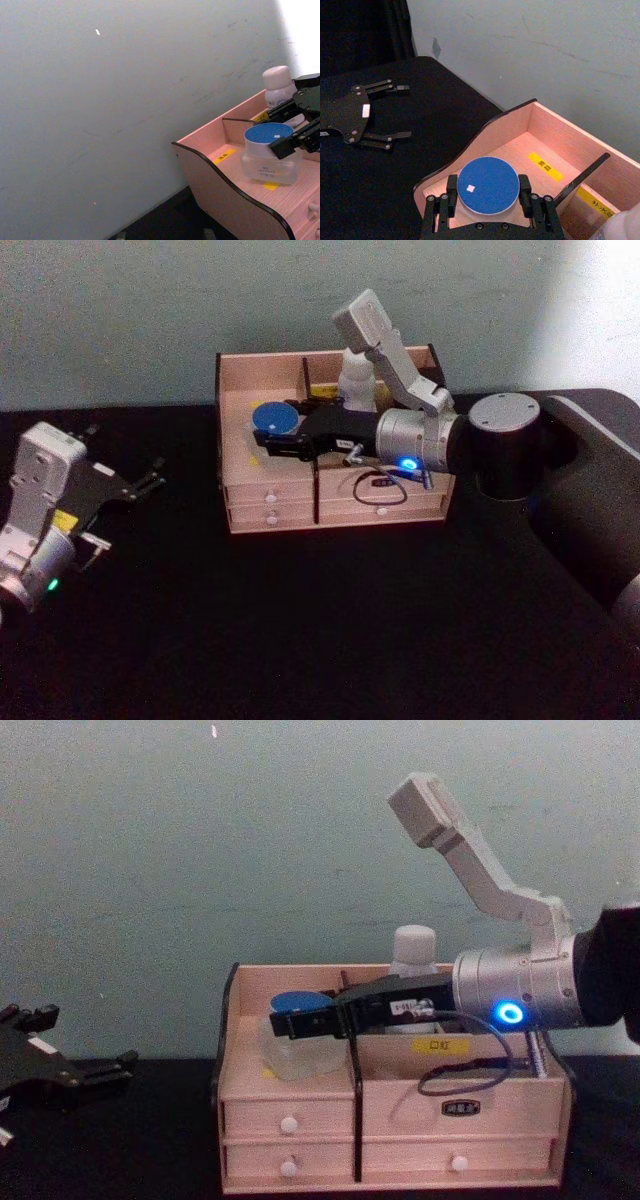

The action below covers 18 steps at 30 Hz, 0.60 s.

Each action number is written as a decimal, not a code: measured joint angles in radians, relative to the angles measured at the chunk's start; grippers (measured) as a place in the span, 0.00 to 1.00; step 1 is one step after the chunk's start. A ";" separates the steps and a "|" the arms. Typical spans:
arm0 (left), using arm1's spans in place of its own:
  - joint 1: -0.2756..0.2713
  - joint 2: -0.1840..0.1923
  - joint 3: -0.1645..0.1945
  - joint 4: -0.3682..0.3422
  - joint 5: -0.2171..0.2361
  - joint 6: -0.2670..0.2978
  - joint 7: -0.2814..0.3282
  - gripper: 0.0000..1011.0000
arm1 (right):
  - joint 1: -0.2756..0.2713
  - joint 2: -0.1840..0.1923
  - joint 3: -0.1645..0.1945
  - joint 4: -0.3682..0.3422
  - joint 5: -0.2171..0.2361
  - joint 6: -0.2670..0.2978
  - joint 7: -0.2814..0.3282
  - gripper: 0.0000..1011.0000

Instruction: Pick up the facial cleanser and watermelon frost from the table and place them into the tiered storage box.

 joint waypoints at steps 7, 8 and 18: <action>0.000 0.000 0.000 0.000 0.000 0.000 0.000 0.99 | -0.001 0.001 -0.001 0.000 0.000 0.000 0.000 0.87; 0.000 0.000 0.000 0.000 0.000 0.000 0.000 0.99 | -0.001 0.001 -0.001 -0.001 0.000 0.000 0.000 0.89; 0.000 0.000 0.000 0.000 0.000 0.000 0.000 0.99 | -0.001 0.001 -0.001 -0.001 0.000 -0.001 0.000 0.99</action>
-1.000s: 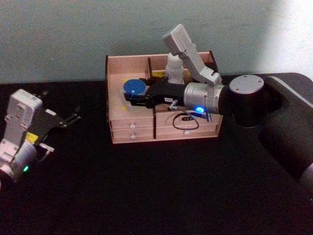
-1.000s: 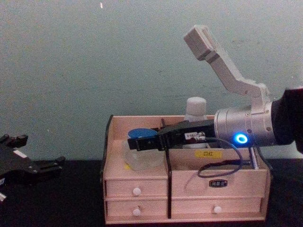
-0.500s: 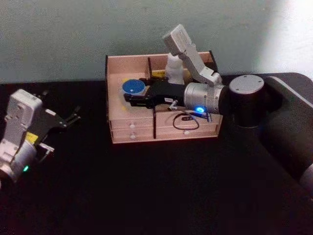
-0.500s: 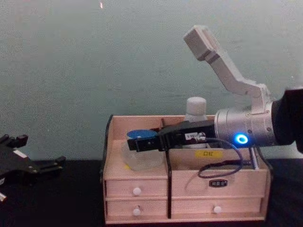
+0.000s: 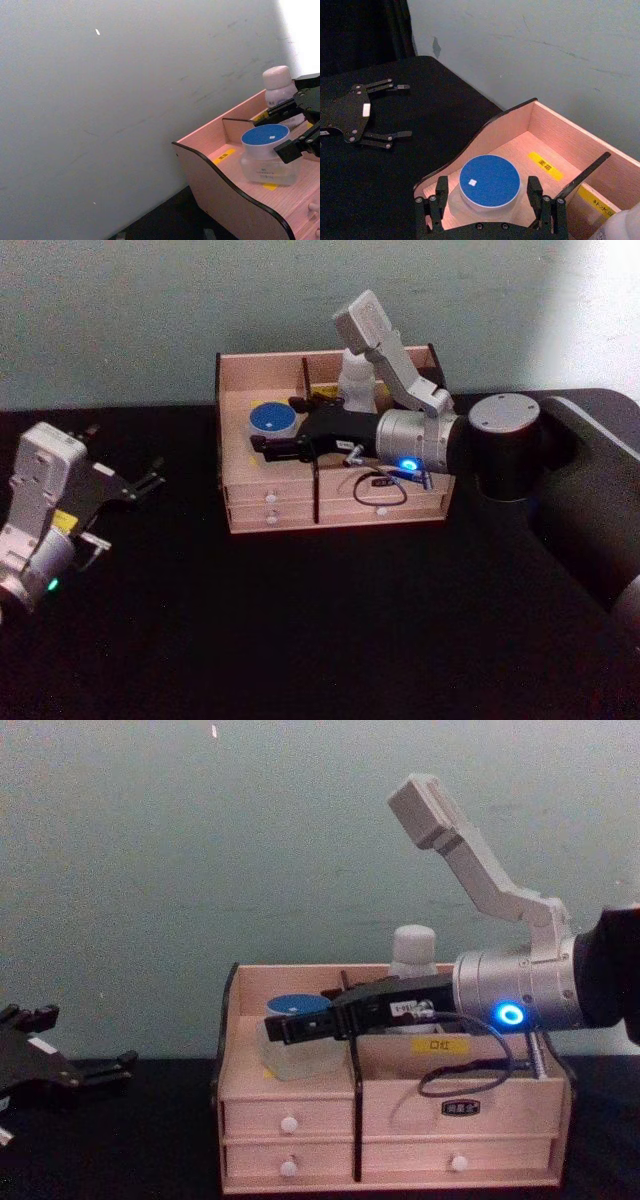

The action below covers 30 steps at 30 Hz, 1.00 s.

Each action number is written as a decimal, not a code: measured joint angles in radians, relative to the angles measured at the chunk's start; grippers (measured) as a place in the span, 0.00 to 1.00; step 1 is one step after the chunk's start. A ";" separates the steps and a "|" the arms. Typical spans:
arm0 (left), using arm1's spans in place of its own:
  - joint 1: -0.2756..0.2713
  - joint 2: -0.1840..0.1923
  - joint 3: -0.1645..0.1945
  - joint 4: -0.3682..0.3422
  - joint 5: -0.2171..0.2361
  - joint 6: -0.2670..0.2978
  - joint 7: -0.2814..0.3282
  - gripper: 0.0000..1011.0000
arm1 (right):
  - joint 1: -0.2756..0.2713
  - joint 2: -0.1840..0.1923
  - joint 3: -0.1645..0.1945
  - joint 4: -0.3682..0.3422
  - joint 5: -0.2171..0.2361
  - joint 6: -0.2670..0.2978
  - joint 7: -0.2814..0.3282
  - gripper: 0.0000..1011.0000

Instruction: Pick up the facial cleanser and watermelon frost from the table and place them into the tiered storage box.

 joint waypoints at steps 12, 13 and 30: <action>0.000 0.000 0.000 0.000 0.000 0.000 0.000 0.99 | -0.011 0.006 0.011 -0.024 -0.003 -0.019 -0.013 0.99; 0.000 0.000 0.000 0.000 0.000 0.000 0.000 0.99 | -0.014 0.008 0.014 -0.031 -0.004 -0.023 -0.016 0.99; 0.000 0.000 0.000 0.000 0.000 0.000 0.000 0.99 | -0.167 0.138 0.083 -0.352 0.035 -0.016 -0.046 0.99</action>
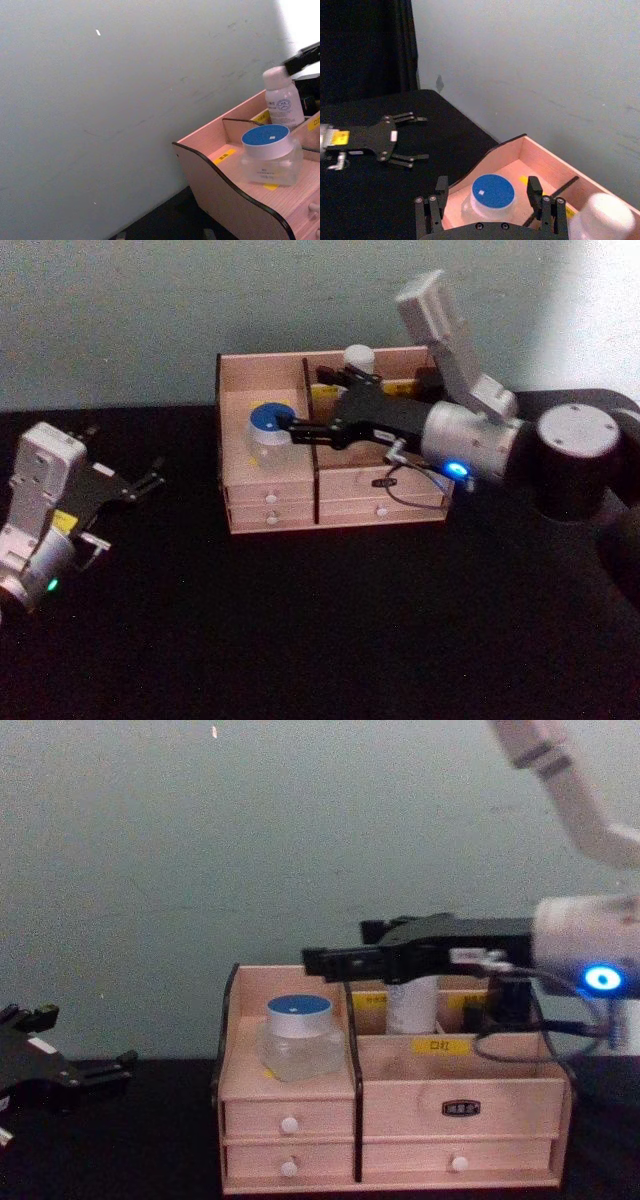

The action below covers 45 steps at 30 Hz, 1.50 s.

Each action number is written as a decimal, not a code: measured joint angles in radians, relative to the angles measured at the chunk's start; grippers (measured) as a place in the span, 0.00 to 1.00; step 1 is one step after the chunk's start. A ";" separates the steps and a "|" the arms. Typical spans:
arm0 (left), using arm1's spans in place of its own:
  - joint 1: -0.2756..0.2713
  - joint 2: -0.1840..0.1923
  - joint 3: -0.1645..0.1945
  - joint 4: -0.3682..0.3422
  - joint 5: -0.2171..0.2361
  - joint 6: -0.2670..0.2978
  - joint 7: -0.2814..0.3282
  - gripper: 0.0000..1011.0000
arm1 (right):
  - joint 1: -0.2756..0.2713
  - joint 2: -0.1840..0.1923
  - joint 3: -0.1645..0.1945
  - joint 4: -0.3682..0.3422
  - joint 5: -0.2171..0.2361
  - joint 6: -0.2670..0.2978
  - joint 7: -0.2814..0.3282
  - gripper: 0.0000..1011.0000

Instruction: Pick up the facial cleanser and watermelon frost from the table and place them into the tiered storage box.

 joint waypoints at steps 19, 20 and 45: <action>0.000 0.000 0.000 0.000 0.000 0.000 0.000 0.99 | -0.417 0.277 0.234 -0.364 0.121 -0.023 -0.185 0.99; 0.000 0.000 0.000 0.000 0.000 0.000 0.000 0.99 | -0.429 0.279 0.243 -0.371 0.116 -0.029 -0.200 0.99; 0.000 0.000 0.000 0.000 0.000 0.000 0.000 0.99 | -0.521 0.049 0.325 -0.232 -0.245 -0.083 -0.789 0.99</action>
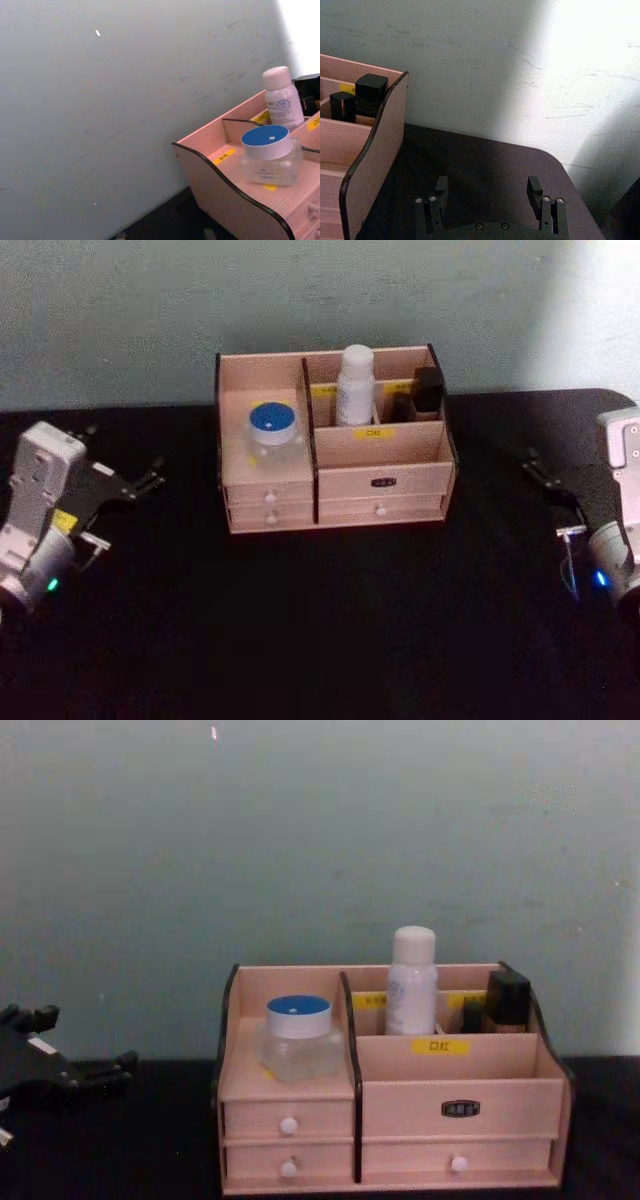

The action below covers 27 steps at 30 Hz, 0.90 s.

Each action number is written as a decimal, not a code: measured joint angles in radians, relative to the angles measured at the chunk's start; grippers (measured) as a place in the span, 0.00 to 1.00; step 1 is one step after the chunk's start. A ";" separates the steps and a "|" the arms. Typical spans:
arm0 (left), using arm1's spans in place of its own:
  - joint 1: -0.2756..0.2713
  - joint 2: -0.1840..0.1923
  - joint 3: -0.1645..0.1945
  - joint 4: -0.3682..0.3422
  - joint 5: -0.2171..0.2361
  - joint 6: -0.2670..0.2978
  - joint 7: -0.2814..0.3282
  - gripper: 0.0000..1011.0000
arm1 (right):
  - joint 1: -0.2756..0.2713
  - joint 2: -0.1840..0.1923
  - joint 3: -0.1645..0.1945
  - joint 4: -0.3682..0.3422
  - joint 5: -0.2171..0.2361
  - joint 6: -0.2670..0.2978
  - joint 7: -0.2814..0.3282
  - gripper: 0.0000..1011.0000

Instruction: Pick up the facial cleanser and watermelon frost from the table and place them into the tiered storage box.

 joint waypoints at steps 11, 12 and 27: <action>0.000 0.000 0.000 0.000 0.000 0.000 0.000 0.99 | -0.002 0.003 -0.002 -0.006 -0.001 0.001 -0.002 0.99; 0.000 0.000 0.000 0.000 0.000 0.000 0.000 0.99 | -0.002 0.003 -0.002 -0.006 -0.001 0.001 -0.003 0.99; 0.000 0.000 0.000 0.000 0.000 0.000 0.000 0.99 | -0.004 0.005 -0.004 -0.009 -0.003 0.001 -0.005 0.99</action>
